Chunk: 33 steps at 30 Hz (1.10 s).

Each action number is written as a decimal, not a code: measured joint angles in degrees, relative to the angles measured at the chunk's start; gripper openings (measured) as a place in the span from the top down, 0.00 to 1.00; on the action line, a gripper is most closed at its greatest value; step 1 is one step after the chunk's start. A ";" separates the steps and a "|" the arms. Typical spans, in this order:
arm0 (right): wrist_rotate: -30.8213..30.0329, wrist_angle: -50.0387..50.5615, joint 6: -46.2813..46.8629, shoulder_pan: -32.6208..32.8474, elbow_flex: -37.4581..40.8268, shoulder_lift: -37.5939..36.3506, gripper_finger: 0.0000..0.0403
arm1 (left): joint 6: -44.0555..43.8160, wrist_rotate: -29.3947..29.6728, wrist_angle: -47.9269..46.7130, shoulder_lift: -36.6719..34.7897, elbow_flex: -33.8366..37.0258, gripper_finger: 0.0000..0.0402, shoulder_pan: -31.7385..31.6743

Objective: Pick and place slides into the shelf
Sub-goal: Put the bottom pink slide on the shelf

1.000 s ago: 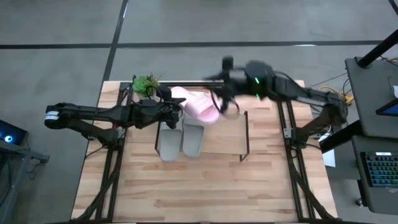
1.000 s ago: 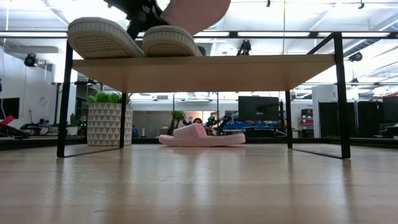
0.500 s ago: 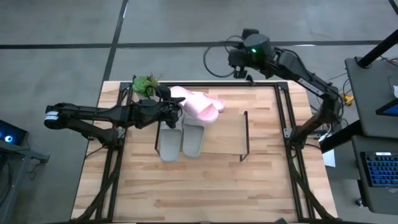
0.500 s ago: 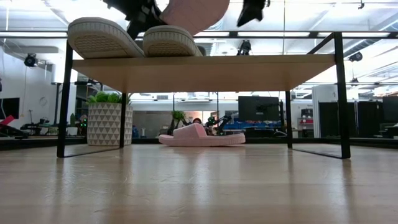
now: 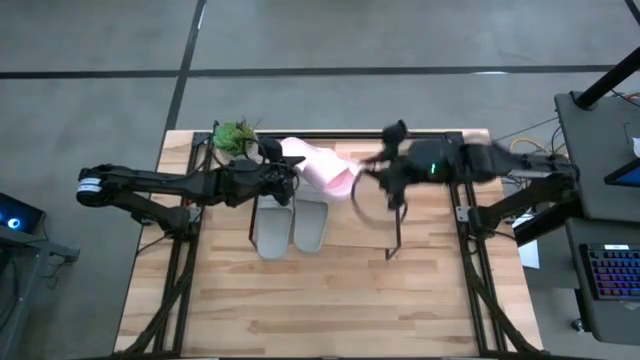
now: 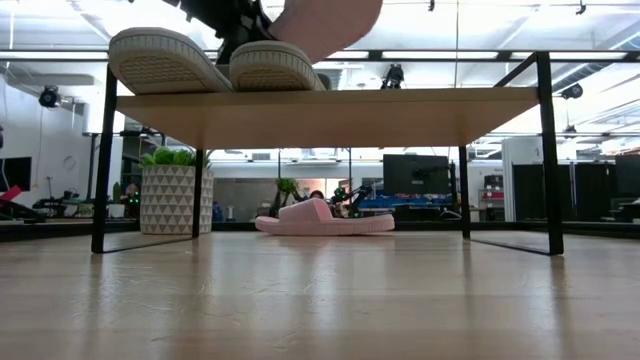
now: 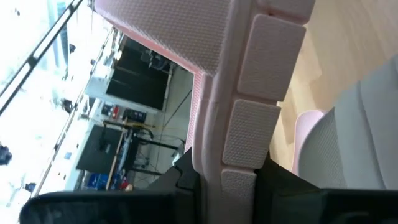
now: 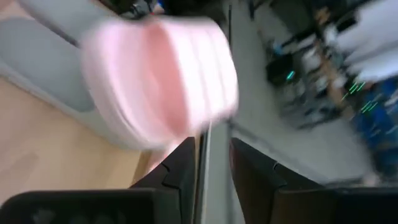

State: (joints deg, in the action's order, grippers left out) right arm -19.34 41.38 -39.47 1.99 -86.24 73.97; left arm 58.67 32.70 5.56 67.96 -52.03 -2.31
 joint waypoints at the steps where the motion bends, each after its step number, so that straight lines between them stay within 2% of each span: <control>1: -2.65 -2.05 -1.51 2.12 1.55 -0.03 0.78 | 0.60 -0.67 0.51 0.46 0.00 0.88 0.00; 3: -5.51 -5.59 -3.99 4.95 3.97 0.10 0.76 | 1.60 -0.80 1.53 1.35 0.00 0.88 0.00; 7: -6.08 -9.09 -4.49 7.04 4.83 0.36 0.72 | 2.91 -0.90 3.27 2.56 -0.01 0.88 -0.02; 16: -5.87 -10.56 -6.66 6.50 4.09 2.85 0.63 | 3.57 -2.28 4.78 3.06 -0.05 0.88 -0.04; 27: -6.05 -10.77 -8.94 6.17 3.30 5.45 0.63 | 5.19 -2.86 6.03 3.19 -0.22 0.88 -0.02; 33: -6.22 -10.79 -8.91 5.45 2.47 5.47 0.64 | 5.16 -5.44 6.71 3.26 -0.35 0.88 0.02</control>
State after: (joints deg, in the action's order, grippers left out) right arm -25.56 30.59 -48.38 7.44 -83.77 79.44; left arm 63.83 27.26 12.27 71.22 -52.38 -2.28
